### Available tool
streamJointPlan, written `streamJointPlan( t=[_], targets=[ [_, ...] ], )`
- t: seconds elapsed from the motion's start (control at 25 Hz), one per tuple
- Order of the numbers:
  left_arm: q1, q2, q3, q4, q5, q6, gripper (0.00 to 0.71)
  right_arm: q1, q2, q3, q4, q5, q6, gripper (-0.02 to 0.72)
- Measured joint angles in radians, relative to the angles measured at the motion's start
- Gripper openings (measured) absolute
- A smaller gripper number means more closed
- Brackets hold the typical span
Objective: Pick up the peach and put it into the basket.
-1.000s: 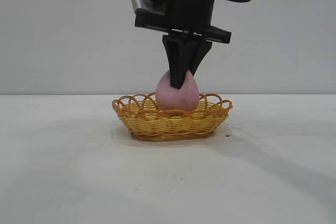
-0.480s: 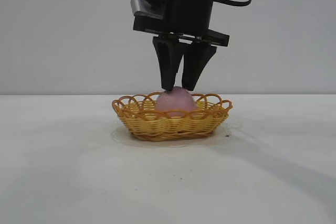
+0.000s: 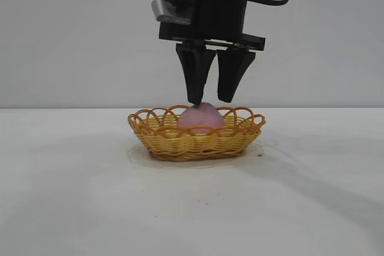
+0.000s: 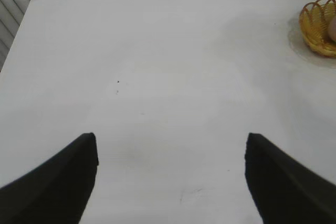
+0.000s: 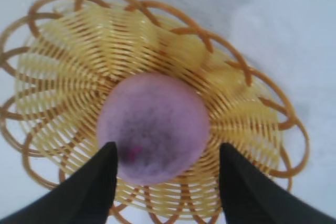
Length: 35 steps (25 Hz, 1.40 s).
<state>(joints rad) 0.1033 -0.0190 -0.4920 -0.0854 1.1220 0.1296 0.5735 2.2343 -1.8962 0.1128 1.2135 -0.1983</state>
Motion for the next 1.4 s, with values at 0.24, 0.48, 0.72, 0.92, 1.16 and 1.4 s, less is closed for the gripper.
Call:
streamJointPlan(
  t=[0.24,0.48,0.72,0.92,1.16,1.4],
  targets=[
    [0.000,0.000,0.000,0.000,0.000,0.000,0.545,-0.112,-0.004,-0.082,-0.016,0.012,0.000,0.427],
    [0.000,0.000,0.000,0.000,0.000,0.000,0.545,-0.276,-0.008,-0.088,-0.034,0.018,0.002,0.427],
    [0.000,0.000,0.000,0.000,0.000,0.000,0.545,-0.432,-0.008,-0.088,-0.027,0.018,0.002,0.427],
    [0.000,0.000,0.000,0.000,0.000,0.000,0.545,-0.546,-0.013,-0.088,0.052,0.018,0.002,0.427],
    [0.000,0.000,0.000,0.000,0.000,0.000,0.545,-0.570,-0.122,-0.088,0.057,0.022,0.002,0.427],
    [0.000,0.000,0.000,0.000,0.000,0.000,0.545,-0.570,-0.304,0.026,0.042,0.026,0.002,0.427]
  ],
)
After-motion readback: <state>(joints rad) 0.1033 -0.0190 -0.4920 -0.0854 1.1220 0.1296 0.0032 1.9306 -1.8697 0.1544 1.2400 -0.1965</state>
